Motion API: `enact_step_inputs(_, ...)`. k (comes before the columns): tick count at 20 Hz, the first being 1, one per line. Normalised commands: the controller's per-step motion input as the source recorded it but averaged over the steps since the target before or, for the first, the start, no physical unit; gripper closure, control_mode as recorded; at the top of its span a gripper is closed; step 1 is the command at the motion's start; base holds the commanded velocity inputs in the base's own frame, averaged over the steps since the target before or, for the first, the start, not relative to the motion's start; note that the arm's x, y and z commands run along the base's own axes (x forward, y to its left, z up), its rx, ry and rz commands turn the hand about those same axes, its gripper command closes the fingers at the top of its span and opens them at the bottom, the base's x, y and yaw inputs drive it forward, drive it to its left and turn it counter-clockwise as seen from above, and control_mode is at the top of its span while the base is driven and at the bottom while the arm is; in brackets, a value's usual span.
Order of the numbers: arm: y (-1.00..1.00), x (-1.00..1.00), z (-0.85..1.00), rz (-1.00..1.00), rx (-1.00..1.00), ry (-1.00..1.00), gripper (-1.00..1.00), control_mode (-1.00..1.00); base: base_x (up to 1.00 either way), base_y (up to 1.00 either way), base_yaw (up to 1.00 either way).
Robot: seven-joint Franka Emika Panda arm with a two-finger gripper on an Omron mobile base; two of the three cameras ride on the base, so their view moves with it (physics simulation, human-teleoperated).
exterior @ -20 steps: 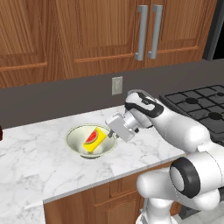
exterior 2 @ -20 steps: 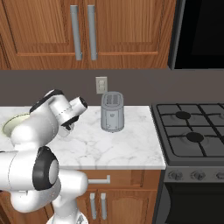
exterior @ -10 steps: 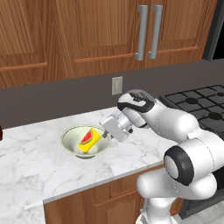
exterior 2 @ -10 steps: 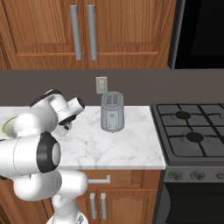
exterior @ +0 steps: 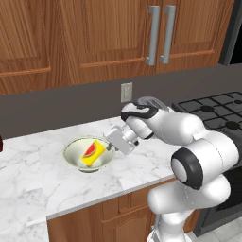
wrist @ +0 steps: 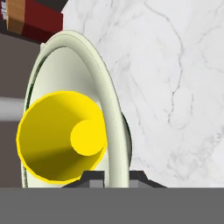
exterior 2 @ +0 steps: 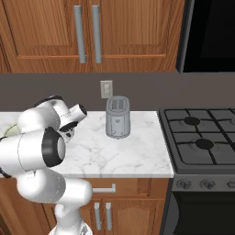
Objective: Place the cup inside the bowl on the dining table and move the bowl to any counter.
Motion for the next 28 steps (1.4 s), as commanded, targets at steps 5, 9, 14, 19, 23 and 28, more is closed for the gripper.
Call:
enact_step_inputs(5, 0.07, 0.29, -0.08, 0.0, 0.0, -0.01, 1.0, -1.0, 0.0, 0.0, 0.0)
enact_step_inputs(9, 0.11, 0.17, -0.08, 0.0, 0.0, 0.0, 1.0, -1.0, 0.0, 0.0, 0.0)
enact_step_inputs(14, 0.16, 0.02, -0.05, 0.0, 0.0, 0.0, 1.0, -1.0, 0.0, 0.0, 0.0)
enact_step_inputs(19, 0.19, 0.0, -0.08, 0.0, -0.01, 0.0, 1.0, -1.0, 0.0, 0.0, 0.0)
enact_step_inputs(23, 0.19, 0.0, -0.12, 0.0, -0.03, -0.01, 1.0, -1.0, 0.0, 0.0, 0.0)
enact_step_inputs(28, 0.11, 0.0, -0.1, 0.0, -0.04, -0.03, 1.0, -1.0, 0.0, 0.0, 0.0)
